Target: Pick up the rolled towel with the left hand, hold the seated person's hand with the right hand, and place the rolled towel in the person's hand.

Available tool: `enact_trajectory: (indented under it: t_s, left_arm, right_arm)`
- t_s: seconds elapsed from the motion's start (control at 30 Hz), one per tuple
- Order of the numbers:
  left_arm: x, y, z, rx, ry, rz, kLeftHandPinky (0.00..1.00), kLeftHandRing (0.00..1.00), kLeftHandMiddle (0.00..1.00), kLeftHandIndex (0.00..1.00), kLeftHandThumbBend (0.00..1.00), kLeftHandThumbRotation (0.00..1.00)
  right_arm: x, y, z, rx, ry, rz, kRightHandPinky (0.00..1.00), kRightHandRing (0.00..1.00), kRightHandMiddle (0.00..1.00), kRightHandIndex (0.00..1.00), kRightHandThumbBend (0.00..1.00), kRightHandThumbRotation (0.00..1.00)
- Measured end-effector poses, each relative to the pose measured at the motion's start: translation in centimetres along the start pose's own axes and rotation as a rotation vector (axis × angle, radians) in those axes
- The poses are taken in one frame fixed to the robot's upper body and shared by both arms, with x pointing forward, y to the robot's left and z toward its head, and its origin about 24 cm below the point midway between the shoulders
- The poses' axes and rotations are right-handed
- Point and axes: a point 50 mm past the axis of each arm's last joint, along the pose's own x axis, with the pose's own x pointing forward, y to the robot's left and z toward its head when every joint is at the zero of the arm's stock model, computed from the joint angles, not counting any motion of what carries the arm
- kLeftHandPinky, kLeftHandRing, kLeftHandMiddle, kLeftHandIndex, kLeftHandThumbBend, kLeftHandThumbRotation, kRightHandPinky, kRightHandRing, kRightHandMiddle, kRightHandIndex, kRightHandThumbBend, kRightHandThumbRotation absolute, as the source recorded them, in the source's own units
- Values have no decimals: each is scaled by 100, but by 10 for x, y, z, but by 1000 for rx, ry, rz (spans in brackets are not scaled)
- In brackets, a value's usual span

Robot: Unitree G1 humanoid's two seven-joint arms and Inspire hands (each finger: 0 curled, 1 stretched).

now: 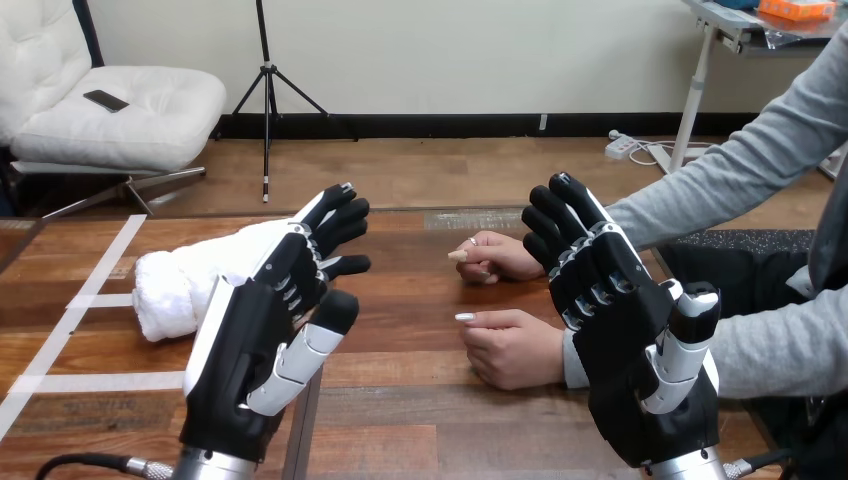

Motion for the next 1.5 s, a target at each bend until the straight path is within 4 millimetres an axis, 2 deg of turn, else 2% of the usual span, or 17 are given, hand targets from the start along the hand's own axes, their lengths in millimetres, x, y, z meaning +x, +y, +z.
enact_trajectory:
  t_s: [0.4,0.57,0.83,0.97,1.5]
  left_arm:
    - [7,15,-10,78,24,-21,80,89,90,87,83,71]
    - [13,25,-13,154,34,-43,78,88,89,87,87,73]
    - [26,42,-15,250,38,-54,83,89,90,88,90,72]
    - [33,49,-14,284,35,-56,82,88,90,88,90,71]
    - [65,73,-17,407,44,-86,76,85,89,90,78,67]
  right_arm:
    - [0,0,-1,-1,2,0,97,94,93,92,98,100]
    - [1,0,-2,0,3,0,96,94,93,92,98,100]
    - [1,-1,-3,0,4,0,94,94,93,91,99,100]
    - [1,-1,-3,-1,3,0,94,94,93,92,98,100]
    - [0,-1,-5,-1,11,-6,95,94,93,91,98,100]
